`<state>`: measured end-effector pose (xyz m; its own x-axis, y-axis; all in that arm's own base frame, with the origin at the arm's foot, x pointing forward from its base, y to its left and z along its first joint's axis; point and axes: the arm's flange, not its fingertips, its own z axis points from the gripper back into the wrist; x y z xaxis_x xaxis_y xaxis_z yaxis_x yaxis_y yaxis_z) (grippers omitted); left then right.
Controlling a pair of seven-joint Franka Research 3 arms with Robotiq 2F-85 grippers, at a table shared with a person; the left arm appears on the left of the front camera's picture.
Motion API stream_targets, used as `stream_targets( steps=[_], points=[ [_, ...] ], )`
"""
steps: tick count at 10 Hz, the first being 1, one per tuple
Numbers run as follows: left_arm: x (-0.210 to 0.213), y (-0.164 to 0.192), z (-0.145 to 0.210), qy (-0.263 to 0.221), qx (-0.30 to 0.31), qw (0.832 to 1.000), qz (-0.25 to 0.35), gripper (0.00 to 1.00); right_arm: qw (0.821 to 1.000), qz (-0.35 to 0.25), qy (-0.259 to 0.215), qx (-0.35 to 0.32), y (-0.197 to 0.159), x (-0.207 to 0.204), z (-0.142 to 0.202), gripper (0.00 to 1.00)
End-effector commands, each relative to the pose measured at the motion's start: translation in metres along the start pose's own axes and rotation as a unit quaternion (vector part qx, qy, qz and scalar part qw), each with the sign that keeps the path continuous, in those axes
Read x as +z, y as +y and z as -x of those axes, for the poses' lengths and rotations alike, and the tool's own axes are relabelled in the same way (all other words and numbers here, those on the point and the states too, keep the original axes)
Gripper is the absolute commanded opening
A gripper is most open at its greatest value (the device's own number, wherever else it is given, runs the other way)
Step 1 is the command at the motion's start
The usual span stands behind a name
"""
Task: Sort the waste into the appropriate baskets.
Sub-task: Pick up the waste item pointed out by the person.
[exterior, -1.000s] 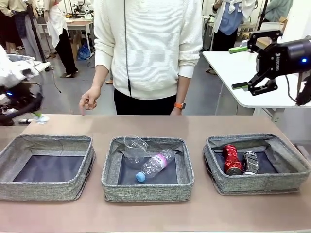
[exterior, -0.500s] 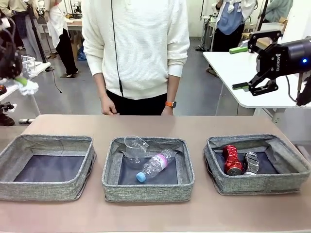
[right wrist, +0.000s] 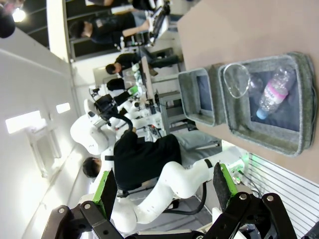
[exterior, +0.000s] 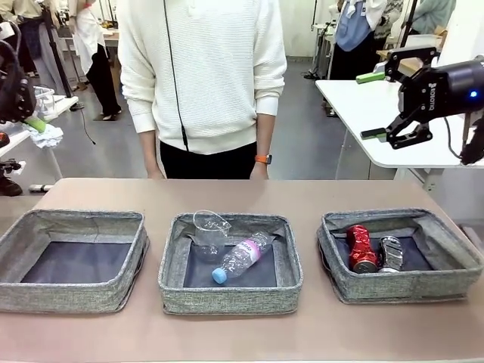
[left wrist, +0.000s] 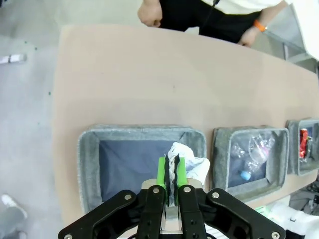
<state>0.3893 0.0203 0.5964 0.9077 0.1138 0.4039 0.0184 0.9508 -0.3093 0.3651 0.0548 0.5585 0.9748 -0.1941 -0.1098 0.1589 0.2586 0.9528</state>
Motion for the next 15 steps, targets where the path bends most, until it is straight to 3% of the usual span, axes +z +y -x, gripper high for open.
stream_targets(
  steps=[1, 3, 4, 5, 7, 10, 13, 15],
  points=[
    [0.002, -0.043, 0.019, -0.003, -0.005, 0.996, 0.091, 0.07, 1.0, -0.016, -0.001, -0.006, 0.004, -0.001, 0.0, 1.0],
    [0.05, -0.131, 0.01, -0.039, -0.052, 0.997, 0.052, 0.07, 1.0, -0.016, -0.001, -0.006, 0.004, -0.001, 0.0, 1.0],
    [0.076, -0.186, 0.008, -0.018, -0.076, 0.997, 0.001, 0.07, 1.0, -0.016, -0.001, -0.006, 0.004, -0.001, 0.0, 1.0],
    [0.094, -0.241, 0.012, -0.01, -0.062, 0.997, -0.055, 0.07, 1.0, -0.016, -0.001, -0.006, 0.004, -0.001, 0.0, 1.0],
    [0.116, -0.331, 0.034, -0.01, -0.084, 0.996, -0.039, 0.07, 1.0, -0.016, -0.001, -0.006, 0.004, -0.001, 0.0, 1.0],
    [0.133, -0.404, 0.053, -0.001, -0.074, 0.996, -0.041, 0.07, 1.0, -0.016, -0.001, -0.006, 0.004, -0.001, 0.0, 1.0],
    [0.136, -0.427, 0.056, -0.001, -0.094, 0.993, -0.066, 0.07, 1.0, -0.016, -0.001, -0.006, 0.004, -0.001, 0.0, 1.0],
    [0.13, -0.427, 0.047, 0.006, -0.075, 0.996, -0.057, 0.07, 1.0, -0.016, -0.001, -0.006, 0.004, -0.001, 0.0, 1.0]
  ],
)
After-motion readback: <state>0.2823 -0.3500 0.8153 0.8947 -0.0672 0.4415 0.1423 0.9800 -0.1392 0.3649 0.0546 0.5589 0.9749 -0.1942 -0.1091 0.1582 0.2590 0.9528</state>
